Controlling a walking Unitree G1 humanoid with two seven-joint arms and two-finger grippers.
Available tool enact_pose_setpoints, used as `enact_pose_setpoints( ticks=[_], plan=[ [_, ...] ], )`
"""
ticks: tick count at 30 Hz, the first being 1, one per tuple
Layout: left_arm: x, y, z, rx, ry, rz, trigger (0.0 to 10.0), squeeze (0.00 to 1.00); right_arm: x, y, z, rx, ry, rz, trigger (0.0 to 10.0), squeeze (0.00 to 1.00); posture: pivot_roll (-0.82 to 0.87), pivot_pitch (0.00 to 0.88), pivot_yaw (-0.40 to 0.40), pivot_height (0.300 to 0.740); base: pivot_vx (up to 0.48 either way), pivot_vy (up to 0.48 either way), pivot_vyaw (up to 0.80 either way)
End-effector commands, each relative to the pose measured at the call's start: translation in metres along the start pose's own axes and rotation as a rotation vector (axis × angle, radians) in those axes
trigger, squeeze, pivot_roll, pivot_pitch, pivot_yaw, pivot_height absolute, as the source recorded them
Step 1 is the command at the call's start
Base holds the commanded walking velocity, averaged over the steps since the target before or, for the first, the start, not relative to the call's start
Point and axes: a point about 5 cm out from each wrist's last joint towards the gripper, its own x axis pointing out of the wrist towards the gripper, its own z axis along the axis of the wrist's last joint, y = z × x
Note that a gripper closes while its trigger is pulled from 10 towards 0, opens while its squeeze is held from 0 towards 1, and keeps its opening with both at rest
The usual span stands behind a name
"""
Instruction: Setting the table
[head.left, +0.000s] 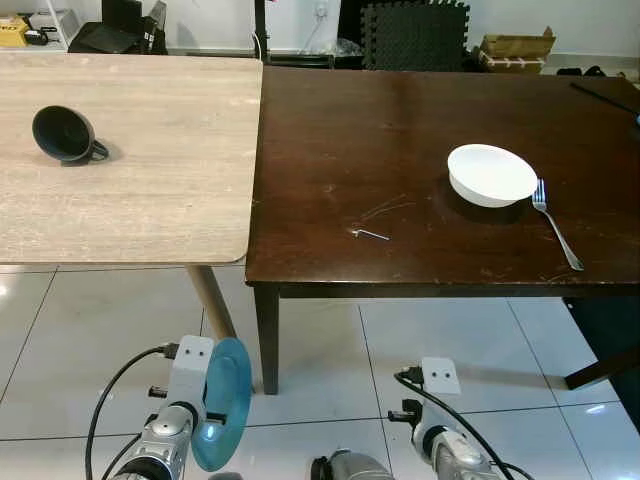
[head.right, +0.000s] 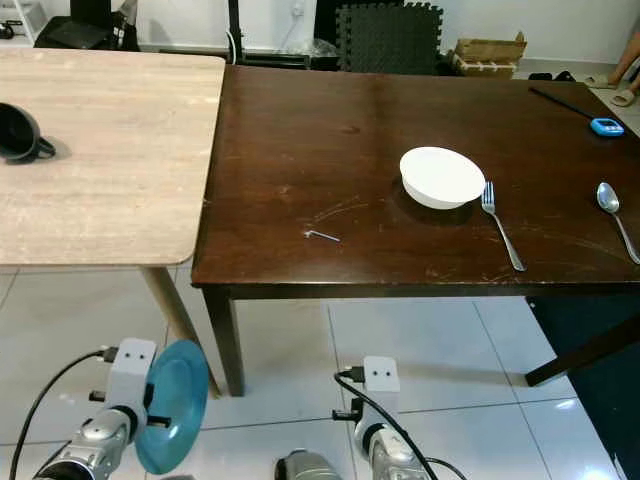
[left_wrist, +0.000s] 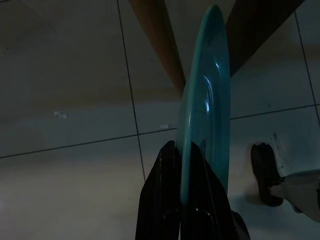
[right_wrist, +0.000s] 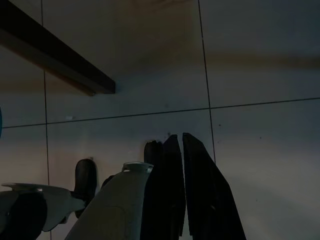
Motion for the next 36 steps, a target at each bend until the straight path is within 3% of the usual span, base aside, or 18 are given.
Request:
enact_pose_setpoints(
  ticks=[1, 36],
  plan=[
    [-0.0013, -0.0020, -0.0065, -0.011, 0.020, 0.000, 10.0, 0.00, -0.0018, -0.0016, -0.0054, 0.000, 0.016, -0.004, 10.0, 0.00, 0.06, 0.024, -0.007, 0.740, 0.000, 0.000, 0.00],
    [-0.0012, -0.0007, -0.0071, -0.024, 0.029, 0.021, 10.0, 0.00, 0.0019, 0.0006, 0.0041, 0.016, -0.001, 0.003, 10.0, 0.00, 0.07, 0.021, -0.033, 0.740, 0.000, 0.000, 0.00]
  ],
)
